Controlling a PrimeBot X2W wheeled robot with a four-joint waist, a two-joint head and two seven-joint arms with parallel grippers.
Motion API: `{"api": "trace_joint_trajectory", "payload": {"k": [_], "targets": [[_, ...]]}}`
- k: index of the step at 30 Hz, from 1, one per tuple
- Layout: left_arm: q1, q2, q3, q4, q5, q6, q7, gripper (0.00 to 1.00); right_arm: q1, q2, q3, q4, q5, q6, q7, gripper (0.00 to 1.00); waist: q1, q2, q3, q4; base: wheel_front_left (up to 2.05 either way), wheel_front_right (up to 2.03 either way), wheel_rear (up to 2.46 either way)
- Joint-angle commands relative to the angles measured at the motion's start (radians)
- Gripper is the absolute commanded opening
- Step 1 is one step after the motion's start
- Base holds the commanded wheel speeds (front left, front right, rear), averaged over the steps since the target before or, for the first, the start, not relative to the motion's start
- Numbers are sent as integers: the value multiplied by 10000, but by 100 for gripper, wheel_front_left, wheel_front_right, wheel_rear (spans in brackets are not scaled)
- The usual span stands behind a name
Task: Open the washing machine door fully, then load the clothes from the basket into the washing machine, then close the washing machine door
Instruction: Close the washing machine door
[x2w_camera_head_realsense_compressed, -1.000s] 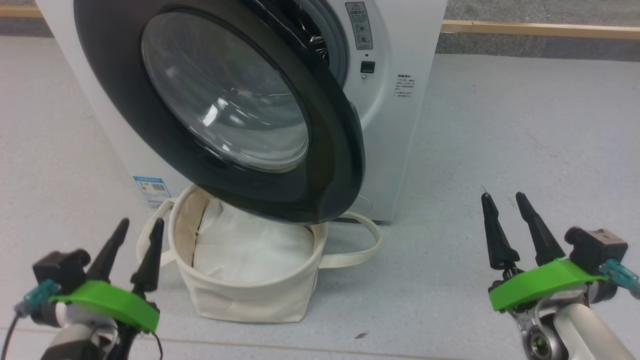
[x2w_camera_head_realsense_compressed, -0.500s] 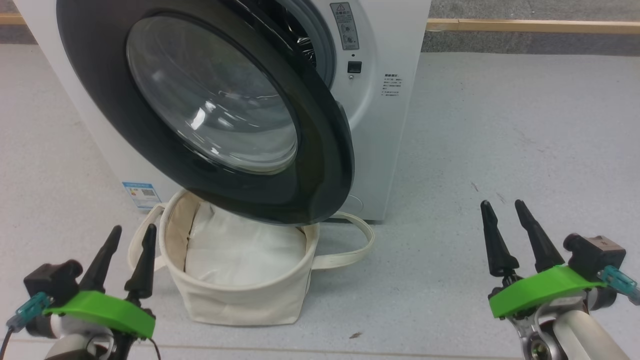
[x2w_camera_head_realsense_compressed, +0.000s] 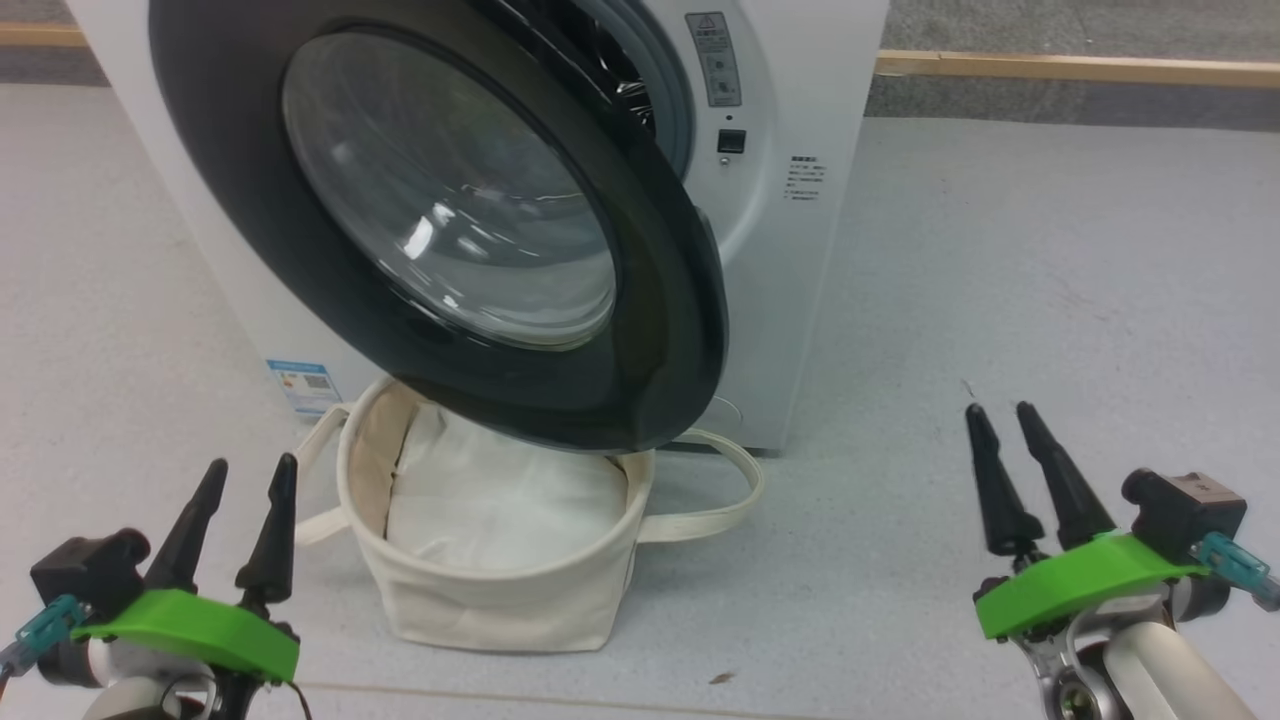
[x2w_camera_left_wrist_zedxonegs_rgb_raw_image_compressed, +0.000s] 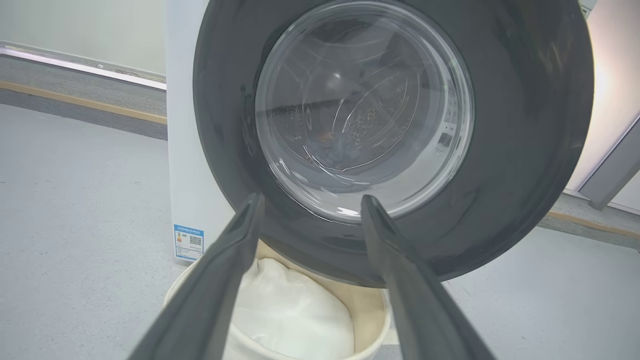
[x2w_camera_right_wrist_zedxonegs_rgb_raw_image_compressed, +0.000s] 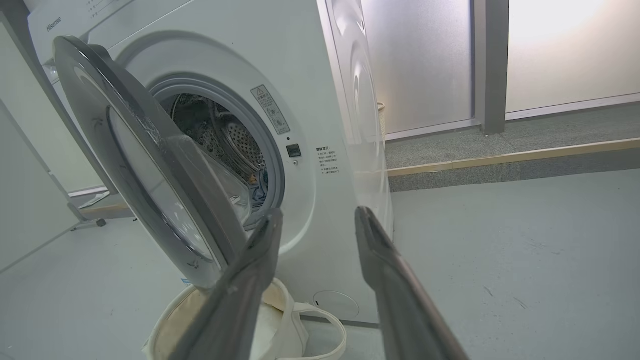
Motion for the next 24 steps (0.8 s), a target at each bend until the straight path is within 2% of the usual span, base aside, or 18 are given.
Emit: {"api": "trace_joint_trajectory", "payload": {"k": [1, 4, 8, 14, 19, 24], "targets": [[-224, 262, 475, -370, 32, -57, -121, 100, -203, -219, 153, -374, -16, 6, -78, 0, 0, -1, -29, 92, 0, 0, 0], [-224, 262, 500, -413, 66, -57, -121, 100, -357, -193, 564, -406, -141, 6, -78, 0, 0, -1, -60, 279, 0, 0, 0], [-238, 189, 428, -461, 122, -57, -121, 100, -765, -17, 1601, -313, -169, 6, -78, 0, 0, -1, -76, 641, 0, 0, 0], [-302, 89, 307, -851, 208, -57, -122, 100, -1533, 489, 2240, 508, -387, 6, -78, 0, 0, -1, -58, 1213, 0, 0, 0], [-202, -62, 190, -1285, 263, -57, -122, 100, -2517, 951, 2780, 1944, -591, 6, -78, 0, 0, -1, 138, 1872, 0, 0, 0], [-221, -123, -88, -1445, 328, -57, -122, 100, -3509, 1170, 2568, 3030, -709, 6, -78, 0, 0, -1, 535, 2552, 0, 0, 0]]}}
